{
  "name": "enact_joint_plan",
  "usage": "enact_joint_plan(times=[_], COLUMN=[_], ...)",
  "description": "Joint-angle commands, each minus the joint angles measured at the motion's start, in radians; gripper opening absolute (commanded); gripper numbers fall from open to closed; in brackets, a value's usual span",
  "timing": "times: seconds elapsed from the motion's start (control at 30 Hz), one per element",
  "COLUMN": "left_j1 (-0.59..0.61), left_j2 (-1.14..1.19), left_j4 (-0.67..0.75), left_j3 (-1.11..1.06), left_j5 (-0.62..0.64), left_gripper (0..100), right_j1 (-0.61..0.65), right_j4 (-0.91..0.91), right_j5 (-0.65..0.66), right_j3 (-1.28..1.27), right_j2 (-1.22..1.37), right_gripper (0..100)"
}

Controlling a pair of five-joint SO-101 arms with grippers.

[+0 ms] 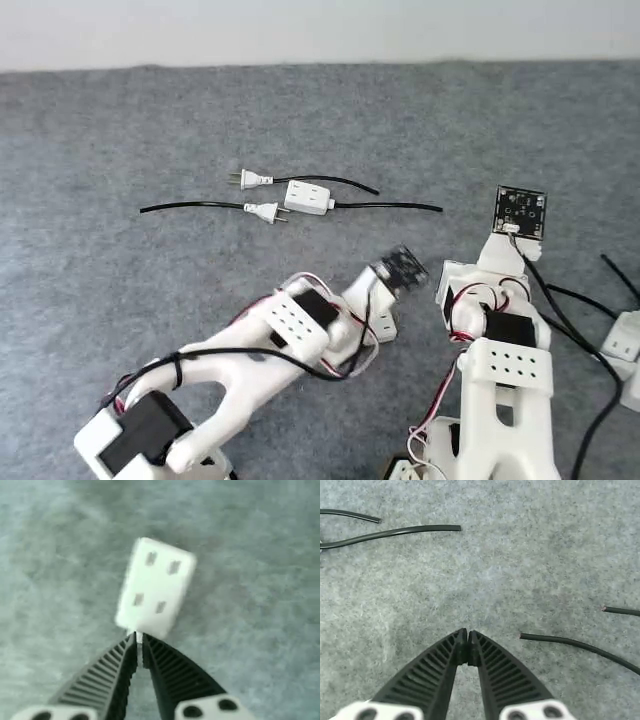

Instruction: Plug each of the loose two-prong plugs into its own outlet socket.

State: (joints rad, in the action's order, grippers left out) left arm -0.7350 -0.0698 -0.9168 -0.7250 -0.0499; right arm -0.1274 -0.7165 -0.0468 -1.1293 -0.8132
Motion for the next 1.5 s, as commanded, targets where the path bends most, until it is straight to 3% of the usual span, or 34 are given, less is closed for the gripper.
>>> enact_joint_plan(times=[0.0, 0.13, 0.3, 0.4, 0.63, 0.83, 1.13, 1.47], left_j1=[0.069, 0.103, 0.158, 0.164, 0.064, 0.041, 0.044, 0.044], left_j2=[-0.075, -0.189, -0.275, -0.273, -0.147, -0.025, 0.155, 0.353], left_j4=[0.032, 0.038, 0.046, 0.074, 0.083, 0.028, 0.015, -0.137], left_j3=[0.022, -0.022, -0.035, -0.042, -0.044, 0.070, 0.268, 0.476], left_j5=[-0.086, -0.097, -0.212, -0.295, -0.493, -0.586, -0.594, -0.594], left_gripper=[4, 10, 16, 16, 16, 16, 22, 22], right_j1=[-0.001, 0.001, -0.005, -0.090, -0.168, -0.179, -0.168, -0.165], right_j4=[0.025, 0.027, 0.038, 0.062, 0.051, 0.051, 0.030, 0.005], right_j5=[0.029, 0.035, 0.038, 0.038, 0.032, 0.035, 0.037, 0.032], right_j3=[0.008, 0.006, 0.006, 0.012, 0.032, 0.032, 0.152, 0.206], right_j2=[-0.008, -0.007, -0.007, -0.007, -0.007, -0.002, 0.225, 0.302], right_gripper=[1.5, 1.5, 1.5, 1.5, 1.6, 3.4, 5.0, 5.0])
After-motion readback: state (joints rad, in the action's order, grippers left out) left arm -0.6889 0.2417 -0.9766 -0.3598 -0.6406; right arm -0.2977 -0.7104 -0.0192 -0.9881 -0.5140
